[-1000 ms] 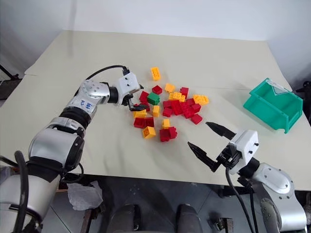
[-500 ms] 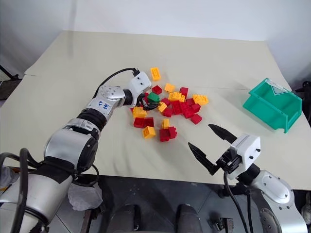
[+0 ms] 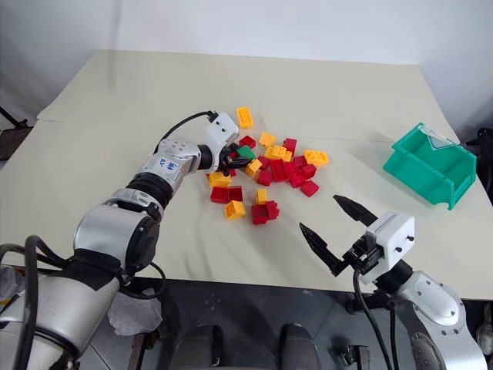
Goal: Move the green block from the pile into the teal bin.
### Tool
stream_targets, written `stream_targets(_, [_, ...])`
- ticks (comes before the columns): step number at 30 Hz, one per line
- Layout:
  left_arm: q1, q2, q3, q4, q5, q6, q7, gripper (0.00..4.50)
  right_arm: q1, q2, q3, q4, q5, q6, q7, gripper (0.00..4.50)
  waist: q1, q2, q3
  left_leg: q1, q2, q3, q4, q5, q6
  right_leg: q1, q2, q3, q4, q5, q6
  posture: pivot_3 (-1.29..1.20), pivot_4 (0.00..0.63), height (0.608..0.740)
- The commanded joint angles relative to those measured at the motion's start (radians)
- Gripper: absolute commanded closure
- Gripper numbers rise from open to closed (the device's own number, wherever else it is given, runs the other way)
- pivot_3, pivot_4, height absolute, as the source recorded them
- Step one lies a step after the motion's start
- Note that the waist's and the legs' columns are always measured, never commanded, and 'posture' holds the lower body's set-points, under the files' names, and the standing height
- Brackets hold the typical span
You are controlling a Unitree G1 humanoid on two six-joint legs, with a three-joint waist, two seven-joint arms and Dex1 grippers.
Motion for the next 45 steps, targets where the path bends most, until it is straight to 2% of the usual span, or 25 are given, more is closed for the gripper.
stream_targets(1, [-0.019,0.022,0.066,-0.022,-0.060,-0.103,-0.051,2.46,0.006,0.010,-0.012,-0.040,0.006,-0.022,-0.015,0.00,0.001,0.000,0.000,0.000,0.000,0.000,0.000,0.000,0.000,0.000,0.000,0.000,0.000,0.000,0.000,0.00,0.150,0.740])
stream_targets(5, [-0.065,0.045,0.144,-0.038,-0.139,-0.205,-0.202,2.46,0.031,0.009,-0.034,-0.045,0.011,-0.030,-0.014,0.00,0.001,0.000,0.000,0.000,0.000,0.000,0.000,0.000,0.000,0.000,0.000,0.000,0.000,0.000,0.000,0.00,0.150,0.740])
stream_targets(9, [-0.096,0.039,0.110,-0.053,-0.135,-0.270,-0.459,2.46,0.064,-0.003,-0.083,-0.055,0.026,-0.033,-0.013,0.00,0.004,0.000,0.000,0.000,-0.001,0.000,0.000,0.000,0.000,0.000,0.000,0.000,-0.001,0.000,0.000,0.00,0.150,0.740])
stream_targets(16, [-0.097,-0.098,0.061,-0.089,-0.145,-0.274,-0.705,2.46,0.164,-0.027,-0.234,-0.063,0.069,-0.036,0.017,0.00,0.014,0.000,0.000,-0.001,-0.001,0.000,0.000,0.000,0.000,0.001,0.000,0.000,-0.002,0.000,0.000,0.00,0.150,0.740])
stream_targets(18, [-0.071,-0.170,0.021,-0.103,-0.131,-0.272,-0.736,2.46,0.200,-0.026,-0.282,-0.061,0.080,-0.041,0.022,0.00,0.018,0.000,0.000,-0.001,-0.001,0.000,0.000,0.000,0.000,0.001,0.000,0.000,-0.002,0.000,0.000,0.00,0.150,0.740])
stream_targets(21, [-0.015,-0.280,-0.071,-0.107,-0.063,-0.269,-0.669,2.46,0.265,-0.014,-0.336,-0.061,0.089,-0.049,0.031,0.00,0.027,0.000,0.000,0.000,-0.001,0.000,0.000,0.000,0.001,0.001,0.000,0.000,-0.003,0.000,0.000,0.00,0.150,0.740])
stream_targets(28, [0.038,-0.354,-0.145,-0.107,-0.017,-0.265,-0.528,2.46,0.338,0.025,-0.325,-0.098,0.086,-0.052,0.017,0.00,0.001,0.003,-0.001,0.000,0.000,-0.001,0.000,0.000,0.001,-0.001,0.000,0.000,-0.002,0.000,0.000,0.00,0.150,0.740])
stream_targets(30, [0.042,-0.366,-0.150,-0.104,-0.015,-0.261,-0.498,1.72,0.355,0.039,-0.319,-0.102,0.076,-0.060,0.017,0.00,0.003,0.003,-0.001,0.000,-0.001,-0.002,0.001,0.000,0.001,0.000,-0.001,0.000,-0.002,0.000,-0.001,0.00,0.150,0.740])
stream_targets(36, [0.038,-0.359,-0.111,-0.118,-0.080,-0.259,-0.532,0.01,0.386,0.053,-0.335,-0.101,0.083,-0.068,0.027,0.00,0.003,0.003,-0.001,0.000,-0.001,-0.002,0.002,0.000,0.001,0.001,-0.001,0.000,-0.002,0.000,-0.001,0.00,0.150,0.740])
stream_targets(40, [0.036,-0.330,-0.094,-0.130,-0.112,-0.255,-0.622,0.01,0.387,0.028,-0.370,-0.068,0.095,-0.070,0.053,0.00,0.003,0.003,-0.001,0.000,-0.001,-0.002,0.002,0.000,0.001,0.001,-0.001,0.000,-0.002,0.000,-0.001,0.00,0.150,0.740])
stream_targets(45, [0.050,-0.240,0.000,-0.168,-0.209,-0.286,-0.674,0.01,0.365,-0.022,-0.422,-0.029,0.112,-0.057,0.081,0.00,-0.001,0.003,-0.001,0.000,-0.001,-0.002,0.002,0.000,0.001,0.001,-0.001,0.000,-0.002,0.000,-0.001,0.00,0.150,0.740])
